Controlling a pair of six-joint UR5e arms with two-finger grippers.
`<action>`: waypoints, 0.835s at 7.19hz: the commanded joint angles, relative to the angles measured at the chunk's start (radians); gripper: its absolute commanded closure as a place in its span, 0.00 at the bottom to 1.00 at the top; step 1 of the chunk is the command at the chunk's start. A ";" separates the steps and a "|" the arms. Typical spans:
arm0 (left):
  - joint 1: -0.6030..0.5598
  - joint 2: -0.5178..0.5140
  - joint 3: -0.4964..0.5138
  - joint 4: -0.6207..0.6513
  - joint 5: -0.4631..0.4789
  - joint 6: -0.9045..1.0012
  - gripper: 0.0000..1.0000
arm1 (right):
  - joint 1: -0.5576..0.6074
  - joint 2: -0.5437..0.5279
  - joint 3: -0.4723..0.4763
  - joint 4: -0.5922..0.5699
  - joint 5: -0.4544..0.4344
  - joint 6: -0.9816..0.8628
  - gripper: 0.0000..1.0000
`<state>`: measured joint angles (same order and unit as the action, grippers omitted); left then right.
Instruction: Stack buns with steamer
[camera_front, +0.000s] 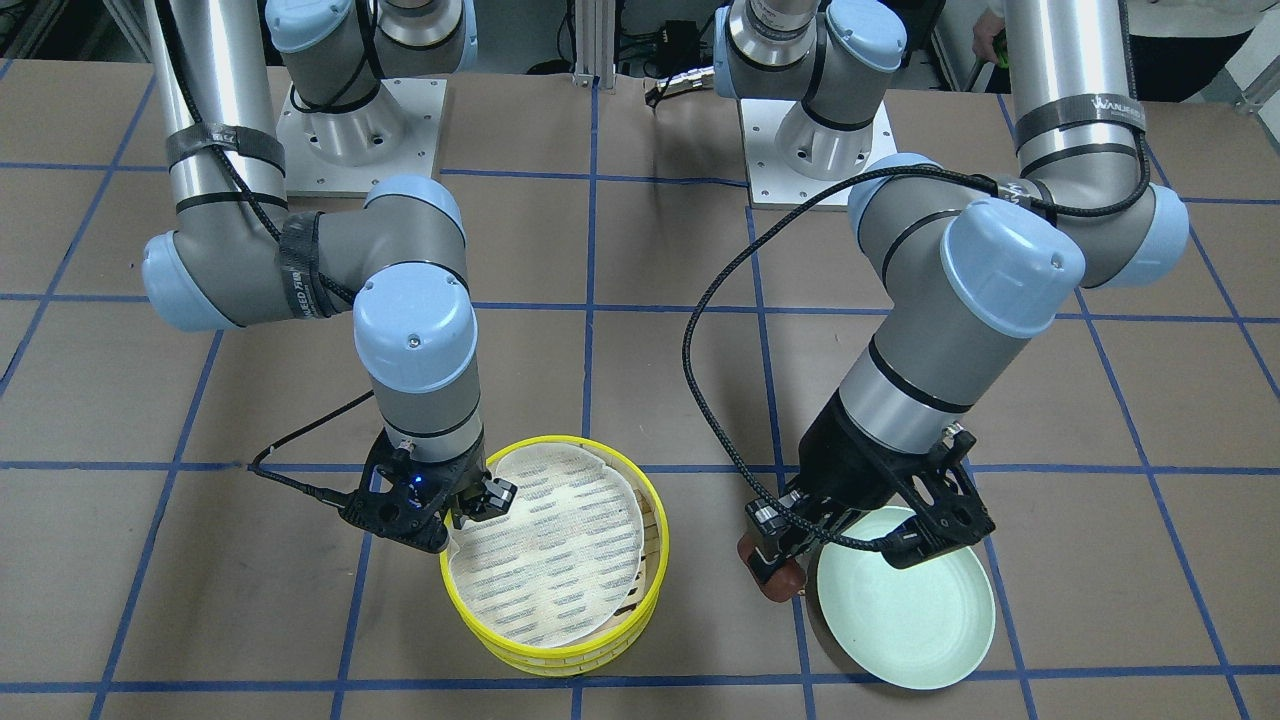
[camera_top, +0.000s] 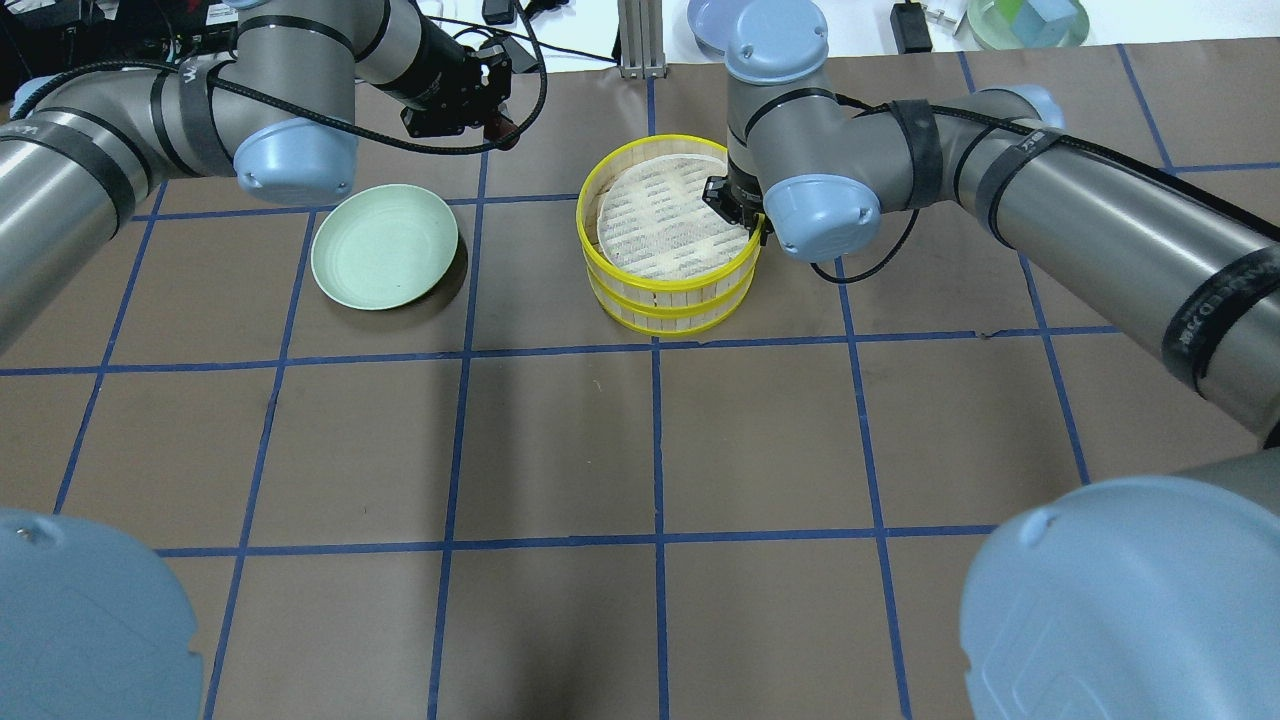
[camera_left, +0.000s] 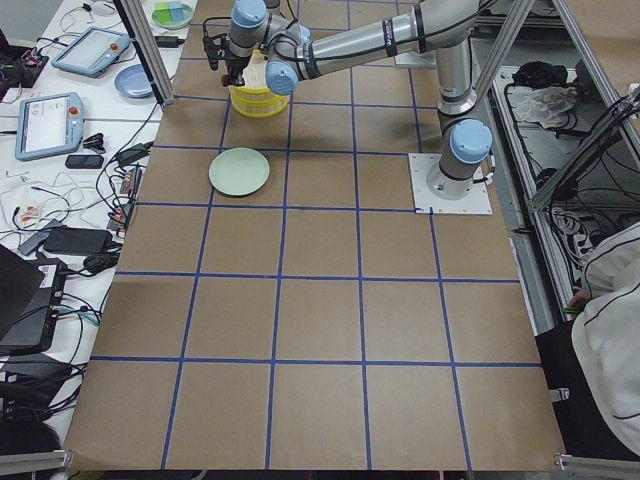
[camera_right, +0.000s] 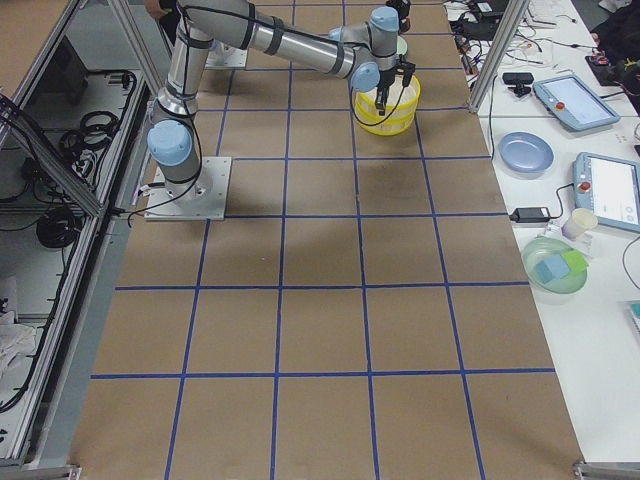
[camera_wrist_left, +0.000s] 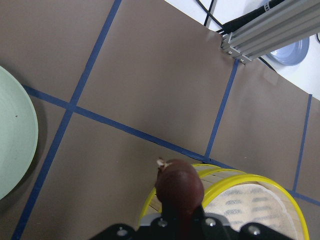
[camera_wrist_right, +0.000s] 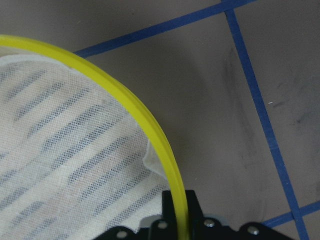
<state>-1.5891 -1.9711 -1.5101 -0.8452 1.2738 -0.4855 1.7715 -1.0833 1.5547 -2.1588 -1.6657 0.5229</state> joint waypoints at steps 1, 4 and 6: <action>-0.041 -0.008 0.001 0.000 -0.008 -0.059 1.00 | 0.002 -0.006 0.004 0.008 0.000 0.011 0.19; -0.077 -0.057 -0.009 0.037 -0.184 -0.125 1.00 | -0.045 -0.106 -0.008 0.112 0.020 -0.203 0.00; -0.113 -0.101 -0.015 0.067 -0.186 -0.186 0.33 | -0.128 -0.283 -0.007 0.306 0.113 -0.327 0.00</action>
<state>-1.6829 -2.0461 -1.5218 -0.7920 1.0962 -0.6396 1.6916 -1.2572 1.5480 -1.9722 -1.5959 0.2856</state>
